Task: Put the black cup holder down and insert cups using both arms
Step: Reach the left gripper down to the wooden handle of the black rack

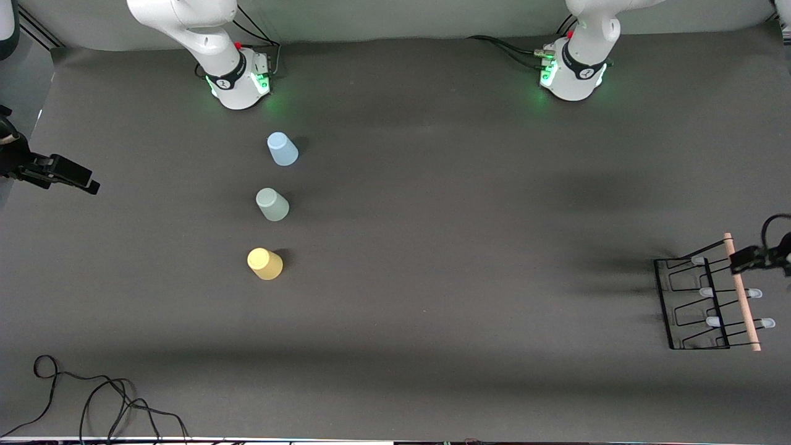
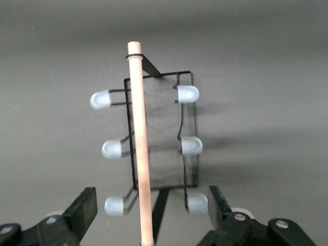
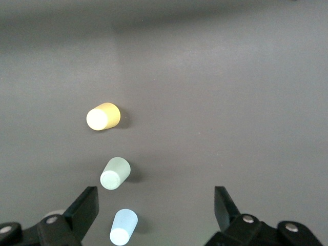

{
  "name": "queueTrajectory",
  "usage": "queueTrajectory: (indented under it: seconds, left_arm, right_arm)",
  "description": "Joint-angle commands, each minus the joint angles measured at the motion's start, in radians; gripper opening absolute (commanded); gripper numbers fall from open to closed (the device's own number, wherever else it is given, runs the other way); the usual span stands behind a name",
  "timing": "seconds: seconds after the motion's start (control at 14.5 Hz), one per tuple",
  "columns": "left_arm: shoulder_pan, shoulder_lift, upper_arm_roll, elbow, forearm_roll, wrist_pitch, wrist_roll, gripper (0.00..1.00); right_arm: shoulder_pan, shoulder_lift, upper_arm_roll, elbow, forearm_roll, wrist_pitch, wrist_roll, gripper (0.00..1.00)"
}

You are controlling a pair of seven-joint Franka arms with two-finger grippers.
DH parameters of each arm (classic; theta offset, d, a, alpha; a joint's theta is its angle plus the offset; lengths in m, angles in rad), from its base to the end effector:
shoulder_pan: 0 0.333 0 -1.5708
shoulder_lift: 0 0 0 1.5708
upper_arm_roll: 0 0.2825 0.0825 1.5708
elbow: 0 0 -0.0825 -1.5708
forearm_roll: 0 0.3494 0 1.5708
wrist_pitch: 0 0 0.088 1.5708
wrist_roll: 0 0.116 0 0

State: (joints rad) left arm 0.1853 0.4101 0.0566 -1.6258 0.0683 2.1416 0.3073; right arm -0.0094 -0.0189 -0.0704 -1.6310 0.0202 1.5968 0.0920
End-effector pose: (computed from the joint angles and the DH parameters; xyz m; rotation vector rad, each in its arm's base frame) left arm 0.6189 0.1523 0.3707 -3.0276 0.1593 -0.1214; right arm 0.5144 -0.0391 0.5677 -3.1085 0.2687 0.0241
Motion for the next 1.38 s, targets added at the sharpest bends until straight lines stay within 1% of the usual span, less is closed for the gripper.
queueTrajectory:
  seconds: [0.0,0.07,0.14,0.21,0.28,0.34,0.41,0.48,0.69,0.83,1.1,1.31]
  left_arm:
    - [0.026,0.061,-0.006,0.021,0.018,0.052,0.036,0.94]
    - [0.026,0.076,-0.006,0.020,0.019,0.067,0.036,0.94]
    - [0.028,0.091,-0.006,0.020,0.027,0.073,0.039,0.80]
    - [0.032,0.101,-0.006,0.020,0.027,0.075,0.064,0.74]
    - [0.039,0.101,-0.006,0.020,0.025,0.078,0.099,0.66]
    - [0.039,0.101,-0.008,0.021,0.025,0.078,0.102,0.44]
    - [0.037,0.101,-0.006,0.021,0.018,0.077,0.096,0.12]
    - [0.037,0.101,-0.006,0.021,0.016,0.073,0.093,0.00]
    - [0.033,0.088,-0.008,0.030,0.013,0.066,0.092,0.00]
    - [0.020,0.059,-0.011,0.040,0.016,0.032,0.041,0.00]
    - [-0.033,-0.065,-0.012,0.037,0.013,-0.115,0.012,0.00]
    - [-0.117,-0.125,-0.014,0.018,0.013,-0.178,-0.106,0.00]
  right_arm:
    - [0.003,0.011,-0.002,0.026,-0.006,-0.015,-0.012,1.00]
    - [0.005,0.011,-0.002,0.026,-0.008,-0.015,-0.012,1.00]
    - [0.003,0.011,-0.002,0.026,-0.008,-0.015,-0.012,1.00]
    - [0.003,0.011,-0.002,0.026,-0.008,-0.015,-0.012,1.00]
    - [0.003,0.011,-0.002,0.026,-0.008,-0.015,-0.012,1.00]
    - [0.003,0.011,-0.002,0.026,-0.008,-0.015,-0.012,1.00]
    - [0.003,0.011,-0.002,0.026,-0.008,-0.017,-0.012,1.00]
    - [0.003,0.011,-0.002,0.026,-0.008,-0.015,-0.012,1.00]
    - [0.005,0.013,-0.002,0.026,-0.022,-0.015,-0.012,1.00]
    - [0.005,0.013,-0.002,0.026,-0.022,-0.015,-0.012,1.00]
    - [0.003,0.011,-0.002,0.026,-0.022,-0.015,-0.012,1.00]
    - [0.005,0.011,-0.002,0.026,-0.022,-0.015,-0.012,1.00]
